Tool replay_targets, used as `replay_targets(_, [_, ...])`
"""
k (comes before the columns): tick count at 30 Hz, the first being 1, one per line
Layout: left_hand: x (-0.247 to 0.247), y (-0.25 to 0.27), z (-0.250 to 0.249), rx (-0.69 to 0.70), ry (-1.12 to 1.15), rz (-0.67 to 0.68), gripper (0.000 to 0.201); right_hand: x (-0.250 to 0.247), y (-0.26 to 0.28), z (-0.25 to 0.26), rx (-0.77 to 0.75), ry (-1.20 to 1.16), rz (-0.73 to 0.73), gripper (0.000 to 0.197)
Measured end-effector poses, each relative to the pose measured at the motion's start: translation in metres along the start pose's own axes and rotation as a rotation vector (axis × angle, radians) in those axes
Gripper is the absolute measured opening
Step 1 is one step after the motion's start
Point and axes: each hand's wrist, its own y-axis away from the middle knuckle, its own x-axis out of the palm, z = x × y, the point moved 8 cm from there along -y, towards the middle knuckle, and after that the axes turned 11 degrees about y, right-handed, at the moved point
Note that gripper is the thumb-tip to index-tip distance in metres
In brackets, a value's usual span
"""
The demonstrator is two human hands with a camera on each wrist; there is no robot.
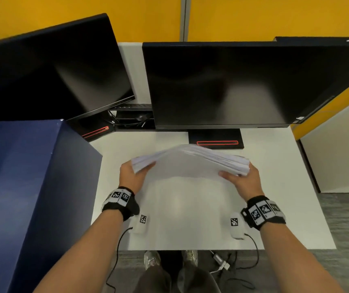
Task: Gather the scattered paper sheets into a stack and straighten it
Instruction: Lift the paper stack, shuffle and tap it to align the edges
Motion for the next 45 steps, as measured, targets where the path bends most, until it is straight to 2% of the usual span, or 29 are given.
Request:
replay_targets(2, [0.001,-0.003,-0.014,0.031,0.005,-0.025,0.014,-0.002,-0.001,0.013,-0.035,-0.014,-0.057,0.031])
replay_targets(3, [0.0,-0.004,-0.027,0.086,-0.031,-0.034,0.013,-0.005,-0.002,0.021,-0.05,-0.029,-0.087,0.028])
replay_targets(6, [-0.009,0.001,-0.058,0.22,-0.029,-0.045,0.015,-0.028,0.001,0.047,-0.148,-0.054,-0.17,0.028])
replay_targets(9, [-0.016,0.01,-0.063,0.261,-0.007,-0.021,0.023,-0.037,0.008,0.051,-0.2,0.017,-0.183,0.023])
replay_targets(12, [-0.007,0.011,-0.033,0.189,-0.037,0.051,0.046,-0.02,0.008,0.018,-0.1,-0.043,-0.121,0.038])
replay_targets(13, [-0.004,0.01,-0.021,0.147,-0.03,0.045,0.043,-0.011,0.008,0.007,-0.057,-0.057,-0.096,0.04])
replay_targets(16, [-0.001,0.009,-0.013,0.099,0.016,-0.006,0.021,-0.002,0.008,0.008,-0.012,-0.068,-0.12,0.024])
replay_targets(19, [-0.009,0.008,-0.032,0.195,0.047,-0.036,0.018,-0.021,0.012,0.023,-0.056,-0.138,-0.22,0.022])
replay_targets(21, [-0.01,0.011,-0.033,0.229,-0.025,-0.022,0.014,-0.028,0.017,0.026,-0.09,-0.132,-0.231,0.02])
replay_targets(22, [-0.008,0.013,-0.027,0.228,-0.061,-0.006,0.013,-0.026,0.018,0.024,-0.089,-0.112,-0.216,0.02])
replay_targets(26, [0.0,0.018,0.011,0.053,-0.003,-0.017,0.017,-0.007,0.016,-0.001,0.009,-0.074,-0.149,0.021])
replay_targets(28, [0.002,0.019,0.008,0.053,0.028,-0.016,0.02,-0.008,0.014,0.002,0.001,-0.073,-0.157,0.025])
replay_targets(31, [0.003,0.022,-0.009,0.143,0.134,0.001,0.028,-0.014,0.017,0.011,-0.047,-0.107,-0.16,0.034])
replay_targets(33, [0.004,0.023,-0.014,0.166,0.187,-0.045,0.016,-0.016,0.019,0.017,-0.057,-0.119,-0.176,0.029])
replay_targets(35, [0.002,0.022,-0.012,0.117,0.242,-0.13,0.006,-0.016,0.019,0.021,-0.03,-0.105,-0.202,0.015])
replay_targets(36, [0.001,0.02,-0.011,0.103,0.242,-0.138,0.004,-0.017,0.018,0.022,-0.004,-0.09,-0.227,0.017])
replay_targets(37, [0.002,0.018,-0.012,0.112,0.234,-0.116,0.01,-0.018,0.016,0.022,0.018,-0.068,-0.254,0.021])
replay_targets(39, [0.005,0.014,-0.014,0.146,0.11,-0.027,0.035,-0.023,0.012,0.027,0.031,-0.015,-0.274,0.025])
replay_targets(40, [0.006,0.013,-0.013,0.129,0.063,-0.002,0.039,-0.025,0.01,0.03,0.018,0.019,-0.253,0.024])
replay_targets(42, [0.005,0.01,-0.015,0.072,0.026,-0.011,0.03,-0.028,0.009,0.035,-0.037,0.088,-0.162,0.025])
replay_targets(43, [0.003,0.007,-0.024,0.075,-0.012,-0.034,0.025,-0.03,0.009,0.041,-0.075,0.127,-0.101,0.033])
replay_targets(45, [0.004,0.001,-0.063,0.215,-0.115,-0.008,0.02,-0.03,0.01,0.059,-0.138,0.287,0.033,0.05])
